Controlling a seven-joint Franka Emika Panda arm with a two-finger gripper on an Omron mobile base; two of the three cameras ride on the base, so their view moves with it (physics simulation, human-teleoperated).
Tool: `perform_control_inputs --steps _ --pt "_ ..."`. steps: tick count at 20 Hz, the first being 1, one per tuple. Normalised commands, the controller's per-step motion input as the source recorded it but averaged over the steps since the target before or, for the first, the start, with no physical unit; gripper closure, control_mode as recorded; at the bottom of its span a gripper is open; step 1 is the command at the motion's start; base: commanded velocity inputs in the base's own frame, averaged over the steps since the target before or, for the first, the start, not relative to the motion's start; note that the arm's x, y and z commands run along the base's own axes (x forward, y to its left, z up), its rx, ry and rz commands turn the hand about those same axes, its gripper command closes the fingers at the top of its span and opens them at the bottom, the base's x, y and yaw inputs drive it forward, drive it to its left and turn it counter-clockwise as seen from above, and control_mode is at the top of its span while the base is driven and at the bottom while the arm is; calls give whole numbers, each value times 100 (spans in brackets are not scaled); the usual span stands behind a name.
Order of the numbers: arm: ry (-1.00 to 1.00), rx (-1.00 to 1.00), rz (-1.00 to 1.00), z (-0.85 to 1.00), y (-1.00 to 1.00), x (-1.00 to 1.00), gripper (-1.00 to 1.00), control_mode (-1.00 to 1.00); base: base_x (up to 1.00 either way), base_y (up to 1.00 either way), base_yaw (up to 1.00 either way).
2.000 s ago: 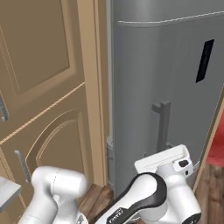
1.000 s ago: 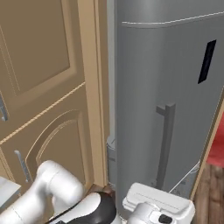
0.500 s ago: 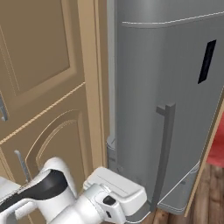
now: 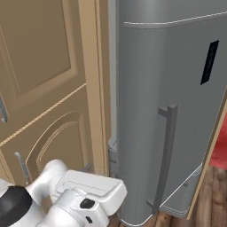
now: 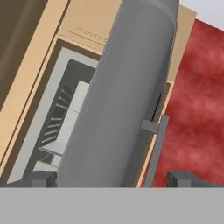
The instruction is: Take the cupcake and cake from the fridge and place them on the empty tray on the dining counter.
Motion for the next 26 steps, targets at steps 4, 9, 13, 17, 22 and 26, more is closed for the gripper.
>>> perform_control_inputs --steps 4,9,13,17,22,26 --pt "-1 -14 15 0 97 0 -100 -100 0 0 0" --pt "-9 -21 0 0 100 -1 -100 -100 0 0 0" --pt "-4 -24 -11 0 100 0 -100 -100 0 0 0" --pt "0 -19 -11 -2 99 6 -100 -100 0 0 0" --pt "23 -20 -7 -2 96 46 -100 -100 0 0 0" --pt "46 -18 0 -3 68 92 -100 -100 0 0 0"
